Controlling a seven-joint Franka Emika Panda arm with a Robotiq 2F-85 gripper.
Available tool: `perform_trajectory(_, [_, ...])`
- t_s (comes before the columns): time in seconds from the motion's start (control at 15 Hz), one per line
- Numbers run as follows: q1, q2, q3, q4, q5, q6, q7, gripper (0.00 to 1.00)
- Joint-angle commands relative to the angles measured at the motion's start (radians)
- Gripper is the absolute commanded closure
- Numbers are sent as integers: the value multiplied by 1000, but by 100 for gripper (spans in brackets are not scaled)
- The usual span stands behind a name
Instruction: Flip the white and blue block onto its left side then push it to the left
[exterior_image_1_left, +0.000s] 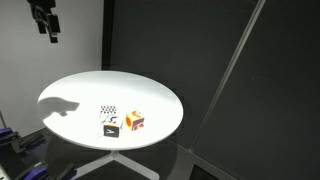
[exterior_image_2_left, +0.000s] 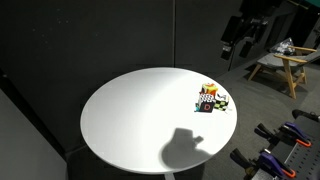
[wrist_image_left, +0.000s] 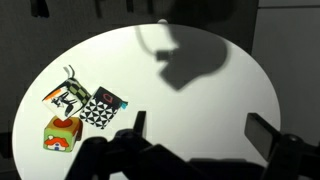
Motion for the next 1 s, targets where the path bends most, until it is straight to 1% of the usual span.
perform_trajectory(0.0, [-41,52,-4,-7,-60,84,8,0])
perform_trajectory(0.4, [-90,203,-11,6,-118,261,39,0])
perform_trajectory(0.67, [-117,310,-18,32,-180,317,71,0])
perform_trajectory(0.93, [-127,415,-34,73,-251,324,106,0])
